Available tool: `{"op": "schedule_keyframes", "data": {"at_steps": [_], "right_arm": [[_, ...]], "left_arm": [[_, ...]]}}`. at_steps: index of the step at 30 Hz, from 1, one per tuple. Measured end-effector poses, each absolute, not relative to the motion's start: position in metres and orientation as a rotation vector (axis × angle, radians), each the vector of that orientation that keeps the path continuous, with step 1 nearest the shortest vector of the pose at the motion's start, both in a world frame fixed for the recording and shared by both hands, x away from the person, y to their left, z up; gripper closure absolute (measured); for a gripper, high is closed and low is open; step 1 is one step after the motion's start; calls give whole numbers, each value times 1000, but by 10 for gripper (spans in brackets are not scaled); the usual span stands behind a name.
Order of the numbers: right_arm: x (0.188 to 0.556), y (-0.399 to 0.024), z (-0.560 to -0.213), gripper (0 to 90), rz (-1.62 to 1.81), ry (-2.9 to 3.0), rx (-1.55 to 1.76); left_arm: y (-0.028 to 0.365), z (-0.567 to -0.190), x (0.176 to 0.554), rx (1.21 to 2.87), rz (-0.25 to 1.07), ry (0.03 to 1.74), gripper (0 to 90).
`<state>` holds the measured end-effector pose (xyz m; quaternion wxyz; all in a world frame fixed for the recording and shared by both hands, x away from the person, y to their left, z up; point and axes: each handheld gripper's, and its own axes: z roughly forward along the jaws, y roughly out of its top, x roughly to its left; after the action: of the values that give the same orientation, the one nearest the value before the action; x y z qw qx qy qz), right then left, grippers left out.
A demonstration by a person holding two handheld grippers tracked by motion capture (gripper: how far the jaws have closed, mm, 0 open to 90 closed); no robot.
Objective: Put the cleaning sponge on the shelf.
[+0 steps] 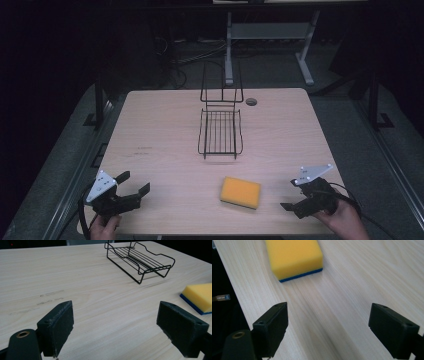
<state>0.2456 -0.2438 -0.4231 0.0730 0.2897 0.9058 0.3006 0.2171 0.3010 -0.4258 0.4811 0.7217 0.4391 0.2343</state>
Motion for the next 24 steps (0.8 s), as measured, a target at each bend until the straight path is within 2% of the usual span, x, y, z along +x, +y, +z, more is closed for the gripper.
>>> {"op": "schedule_keyframes", "data": {"at_steps": [24], "right_arm": [[257, -210, -410, 157, 851, 2800, 712]], "left_arm": [[300, -425, 217, 1764, 574, 1065, 134]]}}
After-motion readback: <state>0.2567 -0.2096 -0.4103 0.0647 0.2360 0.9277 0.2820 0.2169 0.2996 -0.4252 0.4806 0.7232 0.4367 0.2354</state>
